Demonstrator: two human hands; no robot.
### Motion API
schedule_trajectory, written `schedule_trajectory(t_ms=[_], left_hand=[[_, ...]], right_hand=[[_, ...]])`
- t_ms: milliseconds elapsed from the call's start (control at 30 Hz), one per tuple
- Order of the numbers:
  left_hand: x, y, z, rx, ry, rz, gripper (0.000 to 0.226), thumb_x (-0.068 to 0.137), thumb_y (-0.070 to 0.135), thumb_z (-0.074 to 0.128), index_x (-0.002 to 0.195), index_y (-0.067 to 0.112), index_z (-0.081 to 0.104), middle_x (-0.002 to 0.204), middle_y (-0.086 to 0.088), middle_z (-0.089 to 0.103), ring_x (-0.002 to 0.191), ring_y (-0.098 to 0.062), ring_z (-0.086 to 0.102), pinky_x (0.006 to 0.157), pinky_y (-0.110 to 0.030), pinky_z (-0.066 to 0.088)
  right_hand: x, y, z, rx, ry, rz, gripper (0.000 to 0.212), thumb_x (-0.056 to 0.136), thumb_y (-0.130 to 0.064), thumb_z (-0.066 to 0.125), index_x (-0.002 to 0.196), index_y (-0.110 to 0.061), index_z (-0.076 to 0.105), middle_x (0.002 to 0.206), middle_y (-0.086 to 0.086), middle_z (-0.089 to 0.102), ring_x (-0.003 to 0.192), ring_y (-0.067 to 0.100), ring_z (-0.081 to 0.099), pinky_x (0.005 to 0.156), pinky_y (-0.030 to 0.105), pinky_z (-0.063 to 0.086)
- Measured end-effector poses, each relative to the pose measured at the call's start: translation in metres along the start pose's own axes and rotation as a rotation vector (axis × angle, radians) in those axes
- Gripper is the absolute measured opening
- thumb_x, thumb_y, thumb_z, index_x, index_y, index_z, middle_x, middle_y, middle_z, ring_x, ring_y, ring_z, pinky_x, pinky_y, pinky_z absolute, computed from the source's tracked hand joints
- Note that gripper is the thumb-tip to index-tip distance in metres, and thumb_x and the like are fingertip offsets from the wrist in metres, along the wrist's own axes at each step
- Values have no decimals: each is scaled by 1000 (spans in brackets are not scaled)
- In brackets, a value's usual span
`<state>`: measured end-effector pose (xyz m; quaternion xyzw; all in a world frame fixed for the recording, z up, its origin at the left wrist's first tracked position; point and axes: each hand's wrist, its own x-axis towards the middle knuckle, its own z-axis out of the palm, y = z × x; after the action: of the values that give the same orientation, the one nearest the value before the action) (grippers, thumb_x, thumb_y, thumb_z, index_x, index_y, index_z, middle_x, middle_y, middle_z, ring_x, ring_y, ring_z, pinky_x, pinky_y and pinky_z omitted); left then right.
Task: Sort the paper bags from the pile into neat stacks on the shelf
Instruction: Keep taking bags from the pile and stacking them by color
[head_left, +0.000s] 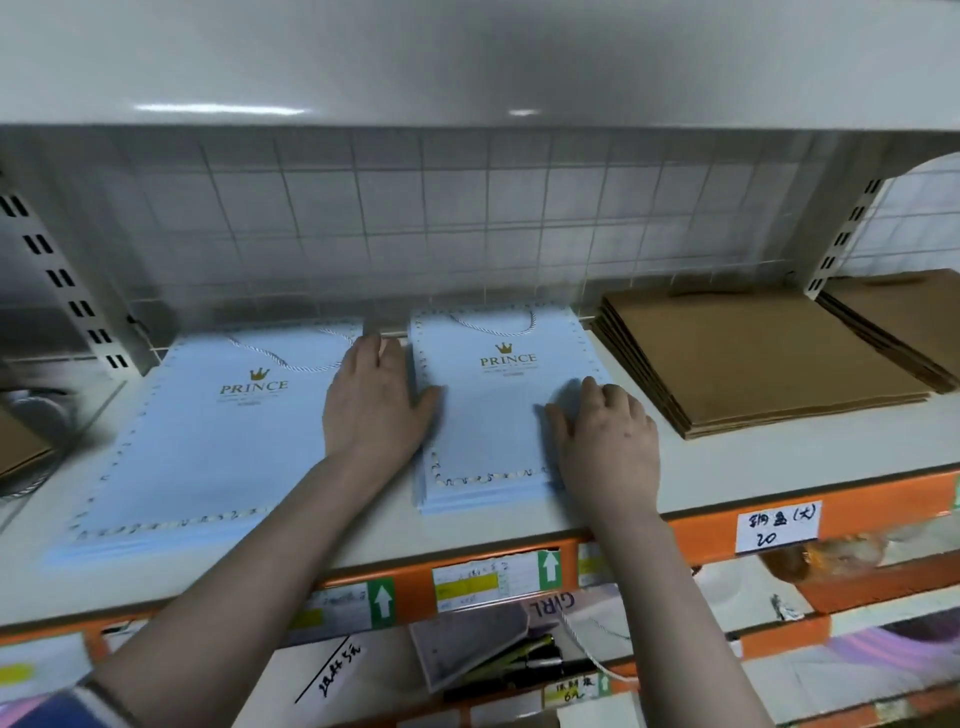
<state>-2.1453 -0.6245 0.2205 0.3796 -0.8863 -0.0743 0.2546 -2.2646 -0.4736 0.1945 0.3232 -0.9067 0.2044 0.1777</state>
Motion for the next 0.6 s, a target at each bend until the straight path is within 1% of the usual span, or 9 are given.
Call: schedule_trajectory(t_ms=[67,200,267,333,367,400,467,533,600], left_hand=[[-9,-12,-13,39,25,7,65,90,38,53,142,5,33,150,-13,28,139,-27,21,109,-35,22],[-29,-45,-38,75,58,-21,66,91,38,54,143,4,33,152,-15,25,142,-28,17,113,-36,16],[-39,-65,-53,97,76,-40,66,89,36,58,141,1,36,150,-19,29,141,-32,21,113,-38,18],[-49,-88,-69,117,114,-50,64,85,31,66,135,-4,44,143,-26,37,135,-39,30,110,-45,25],[-56,-99,-78,132,137,-50,63,81,28,70,130,-6,49,138,-29,42,130,-43,36,106,-49,31],[-62,-111,-87,149,157,-56,62,78,26,74,125,-8,53,132,-32,47,124,-47,42,101,-52,36],[-76,-137,-106,172,181,-91,60,73,25,78,119,-10,57,124,-33,52,116,-49,49,94,-54,42],[-90,-164,-128,185,203,-129,57,73,26,78,115,-8,60,122,-32,54,114,-48,51,93,-53,44],[-106,-194,-149,207,254,-147,51,75,30,72,110,-5,62,117,-30,57,109,-47,54,90,-52,46]], right_hand=[[-9,-14,5,30,41,-24,37,83,-33,59,93,2,62,81,19,63,78,37,61,65,40,48],[-30,-47,10,76,13,-106,37,78,-31,67,92,2,62,78,16,61,74,35,60,63,38,49],[-40,-67,10,89,12,-133,37,75,-29,74,93,2,63,78,16,62,74,34,60,63,38,50],[-49,-90,10,103,10,-163,39,74,-29,76,94,2,64,79,16,62,74,34,61,64,38,51],[-54,-103,11,110,7,-178,39,77,-31,72,94,2,64,79,15,62,75,34,61,65,38,51],[-59,-116,11,113,2,-187,40,81,-36,64,95,2,65,81,15,63,77,34,62,66,39,52],[-71,-145,8,138,-32,-209,51,84,-42,44,99,2,67,85,16,65,82,35,64,70,41,54],[-87,-177,5,172,-56,-245,54,84,-41,43,102,4,66,88,18,66,85,37,65,73,43,55],[-105,-212,2,184,-59,-283,56,84,-42,41,103,4,66,90,20,66,87,37,65,75,44,56]])
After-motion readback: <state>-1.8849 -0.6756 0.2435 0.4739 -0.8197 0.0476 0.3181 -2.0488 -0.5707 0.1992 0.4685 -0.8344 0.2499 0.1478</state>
